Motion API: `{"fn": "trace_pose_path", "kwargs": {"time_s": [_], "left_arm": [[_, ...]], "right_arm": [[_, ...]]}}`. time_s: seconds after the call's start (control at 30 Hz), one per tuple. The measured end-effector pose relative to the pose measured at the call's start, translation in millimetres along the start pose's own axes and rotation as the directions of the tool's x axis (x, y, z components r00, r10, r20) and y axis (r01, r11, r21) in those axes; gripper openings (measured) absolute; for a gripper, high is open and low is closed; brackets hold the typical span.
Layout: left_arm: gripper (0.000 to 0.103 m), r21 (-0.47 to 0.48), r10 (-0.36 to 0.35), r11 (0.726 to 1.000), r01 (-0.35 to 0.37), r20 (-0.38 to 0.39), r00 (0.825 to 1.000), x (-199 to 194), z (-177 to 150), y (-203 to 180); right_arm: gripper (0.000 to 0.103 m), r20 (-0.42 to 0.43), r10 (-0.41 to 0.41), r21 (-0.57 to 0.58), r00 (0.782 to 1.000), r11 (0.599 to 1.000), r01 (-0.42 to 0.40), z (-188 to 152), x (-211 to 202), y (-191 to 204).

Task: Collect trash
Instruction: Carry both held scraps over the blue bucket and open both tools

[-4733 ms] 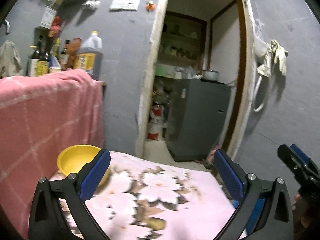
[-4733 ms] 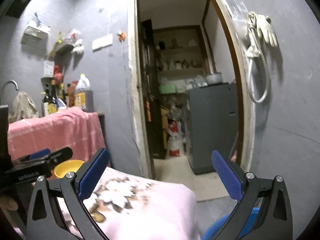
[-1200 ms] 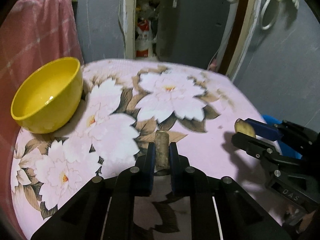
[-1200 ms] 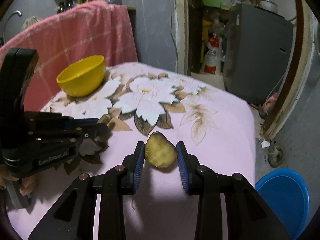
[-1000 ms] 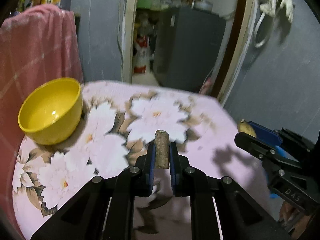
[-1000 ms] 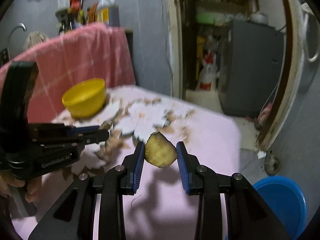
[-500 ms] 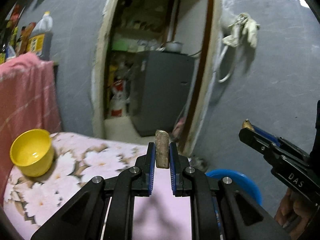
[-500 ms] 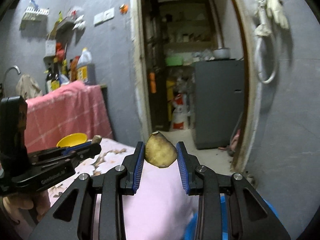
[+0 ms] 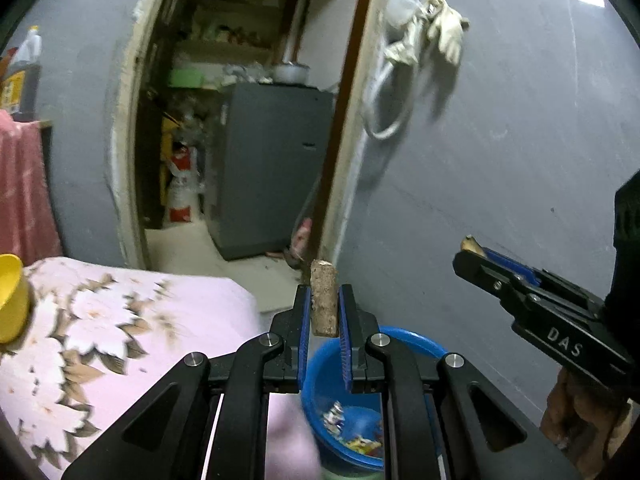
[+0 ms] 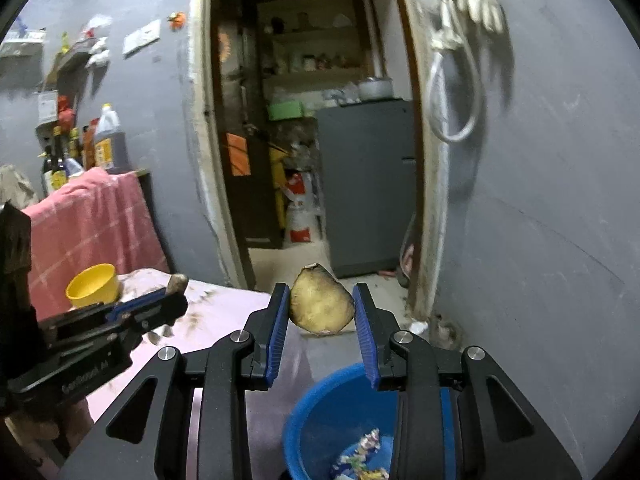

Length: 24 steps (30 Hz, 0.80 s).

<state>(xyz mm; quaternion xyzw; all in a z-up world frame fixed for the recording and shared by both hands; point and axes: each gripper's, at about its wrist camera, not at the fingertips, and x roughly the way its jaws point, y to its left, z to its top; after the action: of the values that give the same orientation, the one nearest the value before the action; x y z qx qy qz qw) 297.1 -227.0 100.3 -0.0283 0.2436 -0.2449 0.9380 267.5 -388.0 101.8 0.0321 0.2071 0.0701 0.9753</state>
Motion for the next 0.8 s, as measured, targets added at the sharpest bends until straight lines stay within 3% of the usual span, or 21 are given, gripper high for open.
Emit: {"fn": "trace_pose_path", "kwargs": {"time_s": [0.43,0.57,0.8], "left_arm": [[0.011,0.015,-0.064,0.998,0.067,-0.155,0.986,58.6,-27.5,-37.6],[0.012,0.032,-0.068,0.997,0.077,-0.215,0.974,76.5,-36.1,-45.7],[0.021,0.053,-0.062,0.995,0.079,-0.266,0.962,95.0,-54.4,-48.8]], "right_arm": [[0.032,-0.114,-0.070,0.058,0.991,0.995,0.077,-18.4,11.6,-44.9],[0.040,-0.145,-0.084,0.074,0.986,0.993,0.096,-23.2,17.1,-54.2],[0.043,-0.162,-0.100,0.090,0.982,0.989,0.116,-26.2,19.4,-63.0]]}}
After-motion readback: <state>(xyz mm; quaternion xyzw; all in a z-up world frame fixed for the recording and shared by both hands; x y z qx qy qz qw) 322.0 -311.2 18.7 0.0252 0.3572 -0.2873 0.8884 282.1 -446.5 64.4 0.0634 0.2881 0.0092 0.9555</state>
